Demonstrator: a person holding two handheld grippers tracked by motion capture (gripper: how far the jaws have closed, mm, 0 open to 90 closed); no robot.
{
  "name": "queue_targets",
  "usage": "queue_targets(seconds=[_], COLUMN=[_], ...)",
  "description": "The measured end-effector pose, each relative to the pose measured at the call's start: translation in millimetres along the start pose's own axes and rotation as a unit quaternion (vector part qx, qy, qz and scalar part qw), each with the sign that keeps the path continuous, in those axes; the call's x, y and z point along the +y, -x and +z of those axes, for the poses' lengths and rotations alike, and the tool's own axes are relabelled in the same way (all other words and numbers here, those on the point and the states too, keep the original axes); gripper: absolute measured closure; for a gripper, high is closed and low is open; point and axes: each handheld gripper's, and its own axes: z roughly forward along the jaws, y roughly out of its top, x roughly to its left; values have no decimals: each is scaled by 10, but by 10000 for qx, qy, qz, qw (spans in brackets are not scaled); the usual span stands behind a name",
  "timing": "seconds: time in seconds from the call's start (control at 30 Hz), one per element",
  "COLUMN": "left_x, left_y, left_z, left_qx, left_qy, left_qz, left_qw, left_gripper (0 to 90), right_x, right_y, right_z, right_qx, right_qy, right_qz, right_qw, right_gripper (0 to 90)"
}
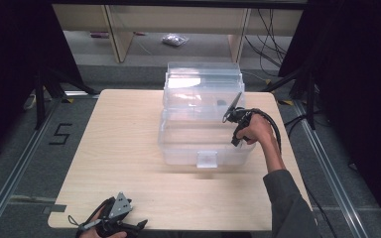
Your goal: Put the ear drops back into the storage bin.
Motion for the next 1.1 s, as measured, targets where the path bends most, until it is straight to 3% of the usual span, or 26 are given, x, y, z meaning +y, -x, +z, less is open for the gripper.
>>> queue_targets(seconds=[0.03,0.07,0.1,0.13,0.2,0.47,0.53,0.6,0.73,0.9,0.93,1.07,1.1], left_x=[0,2,1,0,1,1,1,3,1,2,3,2,3], left_y=[0,-1,1,1,-1,0,-1,-3,-1,-3,-2,-1,-4], left_z=[0,-1,0,0,-2,-4,-3,-4,-1,-4,-5,-5,-7], left_qx=[0,-2,-3,-3,-6,-11,-8,-5,-6,-6,-5,-6,-6], left_qy=[0,2,-1,-7,-7,-13,-9,-3,-9,-7,-6,-4,-11], left_qz=[0,4,6,15,13,27,17,16,12,15,16,16,20], left_qw=[10000,10000,10000,10000,10000,10000,10000,10000,10000,10000,10000,10000,10000], left_gripper=[150,150,150,150,150,150,150,150,150,150,150,150,150], right_x=[-5,5,10,13,17,21,10,0,-8,-5,-5,1,-1], right_y=[12,-6,17,-10,5,23,22,48,37,28,50,35,45], right_z=[14,24,36,43,77,169,191,209,228,232,244,257,269], right_qx=[12,55,-47,38,33,63,100,61,73,67,33,39,34], right_qy=[52,14,63,-60,-18,-79,-121,-87,-168,-177,-134,-213,-213], right_qz=[-46,85,-124,75,-60,-8,115,-41,114,88,-91,61,0], right_qw=[10000,9999,9999,9999,10000,9999,9998,9999,9998,9998,9999,9997,9998], right_gripper=[602,601,601,601,601,601,601,601,601,601,601,600,600])
